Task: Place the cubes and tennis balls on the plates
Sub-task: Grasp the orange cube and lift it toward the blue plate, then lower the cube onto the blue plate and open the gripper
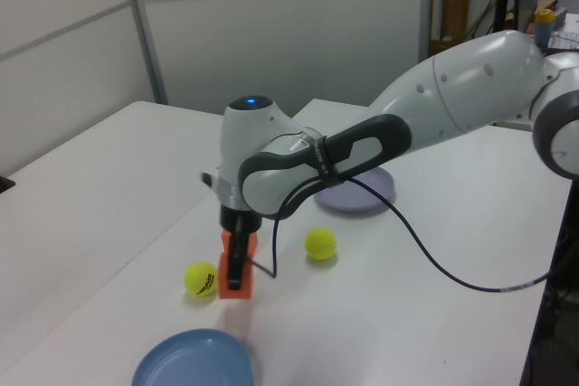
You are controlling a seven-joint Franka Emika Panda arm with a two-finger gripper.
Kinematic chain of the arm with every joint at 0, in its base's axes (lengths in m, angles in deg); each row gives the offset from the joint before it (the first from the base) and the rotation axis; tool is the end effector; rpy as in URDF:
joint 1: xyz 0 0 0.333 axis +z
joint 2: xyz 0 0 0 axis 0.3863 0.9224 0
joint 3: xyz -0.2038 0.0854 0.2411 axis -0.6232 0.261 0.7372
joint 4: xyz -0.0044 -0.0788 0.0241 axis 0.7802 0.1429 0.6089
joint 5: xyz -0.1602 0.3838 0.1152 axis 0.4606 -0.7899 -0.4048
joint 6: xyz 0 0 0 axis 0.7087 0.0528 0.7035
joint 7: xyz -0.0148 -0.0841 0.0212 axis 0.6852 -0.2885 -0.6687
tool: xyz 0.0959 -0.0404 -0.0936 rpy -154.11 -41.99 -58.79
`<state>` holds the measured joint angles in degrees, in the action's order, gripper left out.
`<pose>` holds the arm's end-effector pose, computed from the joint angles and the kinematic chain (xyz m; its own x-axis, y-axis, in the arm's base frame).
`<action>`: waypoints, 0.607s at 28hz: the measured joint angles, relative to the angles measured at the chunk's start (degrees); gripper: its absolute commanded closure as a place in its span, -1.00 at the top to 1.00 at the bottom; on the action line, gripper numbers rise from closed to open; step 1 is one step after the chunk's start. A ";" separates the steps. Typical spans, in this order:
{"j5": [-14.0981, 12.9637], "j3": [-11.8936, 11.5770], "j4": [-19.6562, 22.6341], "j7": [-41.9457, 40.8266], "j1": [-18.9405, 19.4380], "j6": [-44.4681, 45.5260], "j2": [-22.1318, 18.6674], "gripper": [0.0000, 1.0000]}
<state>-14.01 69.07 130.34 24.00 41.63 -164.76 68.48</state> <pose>0.6794 0.2959 0.3402 0.7392 0.6393 0.2118 0.6610 -0.7490 -0.0460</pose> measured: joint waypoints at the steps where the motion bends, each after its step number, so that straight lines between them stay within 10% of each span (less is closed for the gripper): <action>1: 0.06 0.68 -0.12 1.20 0.26 0.00 -0.28 -1.00; 17: 11.94 9.09 -0.84 23.99 5.36 0.00 1.15 -1.00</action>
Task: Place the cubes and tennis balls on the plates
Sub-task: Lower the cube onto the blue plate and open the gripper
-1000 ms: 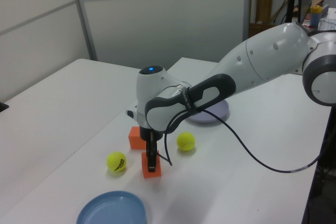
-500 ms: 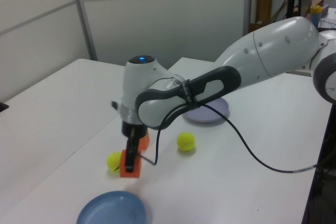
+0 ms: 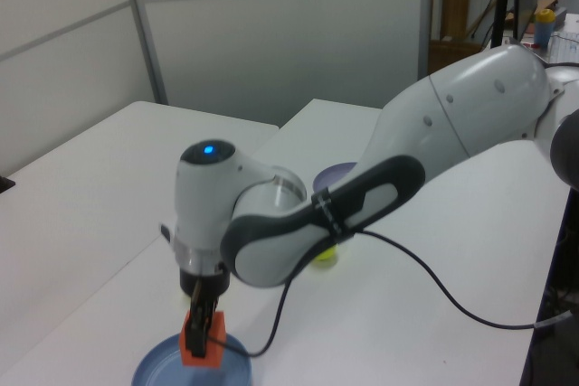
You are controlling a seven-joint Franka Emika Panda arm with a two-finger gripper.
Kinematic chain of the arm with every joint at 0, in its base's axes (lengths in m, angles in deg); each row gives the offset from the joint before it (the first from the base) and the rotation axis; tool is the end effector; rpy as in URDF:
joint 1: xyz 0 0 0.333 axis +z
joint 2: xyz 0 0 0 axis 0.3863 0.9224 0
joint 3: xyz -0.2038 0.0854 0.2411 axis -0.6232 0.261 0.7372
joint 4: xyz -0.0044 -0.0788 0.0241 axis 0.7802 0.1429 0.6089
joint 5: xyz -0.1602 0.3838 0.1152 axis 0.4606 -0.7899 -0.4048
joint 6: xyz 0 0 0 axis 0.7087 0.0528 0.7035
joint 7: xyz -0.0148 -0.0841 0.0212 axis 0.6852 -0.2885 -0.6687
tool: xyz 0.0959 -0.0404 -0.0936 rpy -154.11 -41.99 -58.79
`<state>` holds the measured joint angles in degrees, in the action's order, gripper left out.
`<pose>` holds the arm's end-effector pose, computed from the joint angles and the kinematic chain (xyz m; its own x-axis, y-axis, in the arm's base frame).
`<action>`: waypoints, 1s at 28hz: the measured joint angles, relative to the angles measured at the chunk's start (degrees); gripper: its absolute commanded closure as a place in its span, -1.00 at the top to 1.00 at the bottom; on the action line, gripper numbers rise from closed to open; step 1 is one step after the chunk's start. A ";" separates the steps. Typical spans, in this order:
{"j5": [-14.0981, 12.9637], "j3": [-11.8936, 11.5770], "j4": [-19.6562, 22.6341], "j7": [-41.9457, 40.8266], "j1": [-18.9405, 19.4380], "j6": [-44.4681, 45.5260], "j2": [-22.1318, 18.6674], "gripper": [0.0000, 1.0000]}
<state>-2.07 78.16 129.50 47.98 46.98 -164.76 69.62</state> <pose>0.6019 0.4388 0.3401 0.7859 0.5874 0.1932 0.6015 -0.7986 -0.0188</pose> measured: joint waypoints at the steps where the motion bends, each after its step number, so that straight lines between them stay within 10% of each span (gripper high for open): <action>1: 0.52 0.20 0.00 0.77 0.12 0.00 0.30 -1.00; 7: 1.88 0.50 -0.01 4.04 0.71 -3.51 2.01 -1.00; 8: 2.06 0.50 -0.01 4.52 0.74 -3.93 2.24 -0.64; 10: 2.37 0.50 -0.01 5.49 0.74 -4.45 2.71 0.99; 28: 2.22 0.36 -4.93 11.68 -0.75 -4.82 2.11 1.00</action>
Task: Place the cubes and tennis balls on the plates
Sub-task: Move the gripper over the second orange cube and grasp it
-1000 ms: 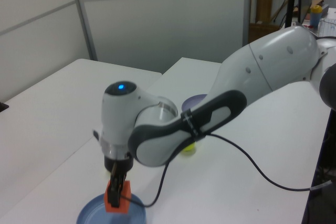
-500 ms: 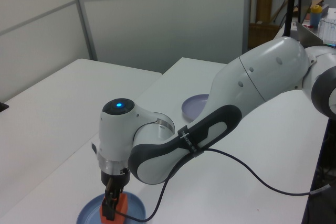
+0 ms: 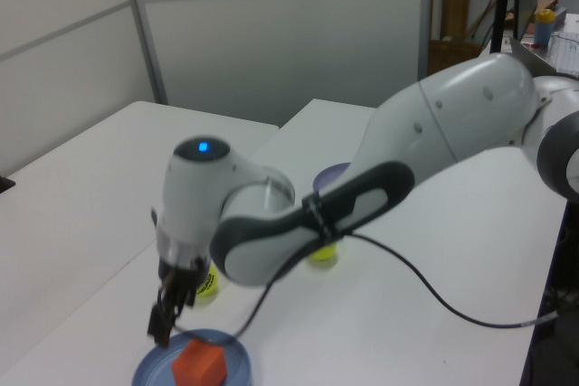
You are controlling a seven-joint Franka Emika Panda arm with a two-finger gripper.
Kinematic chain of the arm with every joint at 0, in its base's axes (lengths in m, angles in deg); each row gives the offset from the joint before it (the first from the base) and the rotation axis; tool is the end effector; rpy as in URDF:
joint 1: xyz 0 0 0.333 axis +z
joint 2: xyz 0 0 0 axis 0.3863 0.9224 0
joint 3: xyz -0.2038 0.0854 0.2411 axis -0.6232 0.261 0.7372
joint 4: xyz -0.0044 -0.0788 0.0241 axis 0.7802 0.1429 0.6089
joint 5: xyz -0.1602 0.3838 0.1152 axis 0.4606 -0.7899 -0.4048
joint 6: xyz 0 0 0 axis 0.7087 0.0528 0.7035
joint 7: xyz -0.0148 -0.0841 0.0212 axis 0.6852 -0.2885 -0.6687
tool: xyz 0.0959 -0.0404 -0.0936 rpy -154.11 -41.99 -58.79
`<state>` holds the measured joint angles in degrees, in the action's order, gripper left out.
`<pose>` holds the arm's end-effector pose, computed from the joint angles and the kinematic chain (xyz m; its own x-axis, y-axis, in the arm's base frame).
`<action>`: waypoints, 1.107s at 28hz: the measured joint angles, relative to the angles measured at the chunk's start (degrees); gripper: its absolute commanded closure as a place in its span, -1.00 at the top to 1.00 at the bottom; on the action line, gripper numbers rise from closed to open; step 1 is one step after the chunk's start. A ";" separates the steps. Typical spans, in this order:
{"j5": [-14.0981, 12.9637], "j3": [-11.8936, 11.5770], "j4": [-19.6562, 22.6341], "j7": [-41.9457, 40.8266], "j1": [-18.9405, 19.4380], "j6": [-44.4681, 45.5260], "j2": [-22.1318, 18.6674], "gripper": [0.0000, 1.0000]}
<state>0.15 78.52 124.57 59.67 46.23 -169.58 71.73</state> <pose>0.6334 0.4466 0.3692 0.8609 0.3972 0.3180 0.4374 -0.8970 -0.0640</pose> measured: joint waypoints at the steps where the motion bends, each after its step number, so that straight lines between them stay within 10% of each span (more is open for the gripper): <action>1: 0.00 -0.06 -0.32 -0.32 -0.79 0.24 -0.58 1.00; 9: -0.90 -1.86 -0.49 -11.83 -6.79 3.63 -3.24 1.00; 18: -11.83 -11.97 -0.62 -27.07 -8.01 3.72 -3.35 1.00; 31: -17.42 -17.20 -0.63 -34.35 -8.12 3.72 -1.99 1.00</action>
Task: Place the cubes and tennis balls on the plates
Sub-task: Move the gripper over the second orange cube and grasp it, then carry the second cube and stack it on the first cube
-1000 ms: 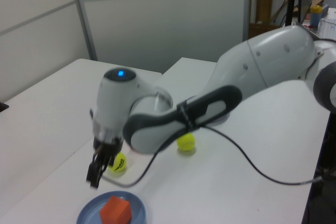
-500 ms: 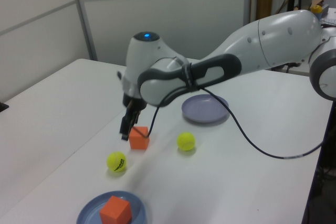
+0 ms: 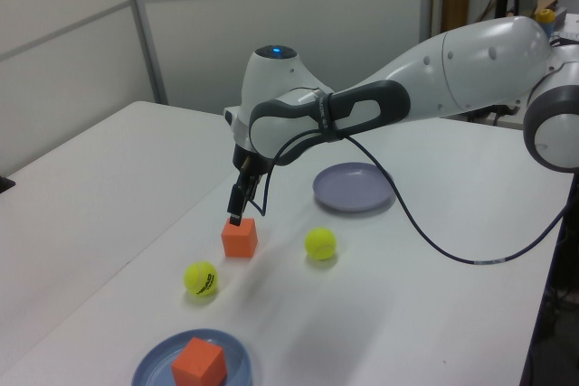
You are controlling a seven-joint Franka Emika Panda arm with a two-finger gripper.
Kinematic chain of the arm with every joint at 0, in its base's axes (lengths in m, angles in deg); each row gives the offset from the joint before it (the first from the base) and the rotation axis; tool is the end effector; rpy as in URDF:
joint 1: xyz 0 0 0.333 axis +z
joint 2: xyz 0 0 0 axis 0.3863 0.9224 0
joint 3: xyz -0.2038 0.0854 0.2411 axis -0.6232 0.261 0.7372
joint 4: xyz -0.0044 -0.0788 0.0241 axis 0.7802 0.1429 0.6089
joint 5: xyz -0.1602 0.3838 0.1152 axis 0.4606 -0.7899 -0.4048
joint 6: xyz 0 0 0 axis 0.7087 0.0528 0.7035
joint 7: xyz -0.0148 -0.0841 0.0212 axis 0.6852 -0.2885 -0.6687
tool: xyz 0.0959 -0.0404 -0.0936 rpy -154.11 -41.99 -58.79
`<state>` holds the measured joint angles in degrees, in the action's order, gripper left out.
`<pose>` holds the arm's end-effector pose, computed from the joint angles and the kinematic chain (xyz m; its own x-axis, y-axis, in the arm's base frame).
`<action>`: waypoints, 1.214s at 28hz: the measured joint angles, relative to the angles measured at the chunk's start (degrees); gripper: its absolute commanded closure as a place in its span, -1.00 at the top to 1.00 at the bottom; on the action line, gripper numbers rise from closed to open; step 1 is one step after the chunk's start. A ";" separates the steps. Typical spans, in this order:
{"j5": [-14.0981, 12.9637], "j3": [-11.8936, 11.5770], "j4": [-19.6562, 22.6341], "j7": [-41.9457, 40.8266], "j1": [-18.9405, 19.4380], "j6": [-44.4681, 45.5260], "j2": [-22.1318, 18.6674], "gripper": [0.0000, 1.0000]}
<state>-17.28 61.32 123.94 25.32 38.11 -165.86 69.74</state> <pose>0.7485 0.1778 0.3850 0.8396 0.4474 0.3082 0.4734 -0.8808 -0.0112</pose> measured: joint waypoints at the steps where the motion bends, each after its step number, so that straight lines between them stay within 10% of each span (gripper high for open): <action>1: -0.35 -0.31 -0.03 -0.30 0.00 0.00 0.22 1.00; 34: -1.74 -2.07 -3.85 -2.04 -1.04 -7.12 10.04 1.00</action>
<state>-19.02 59.24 120.09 23.28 37.07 -172.98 79.78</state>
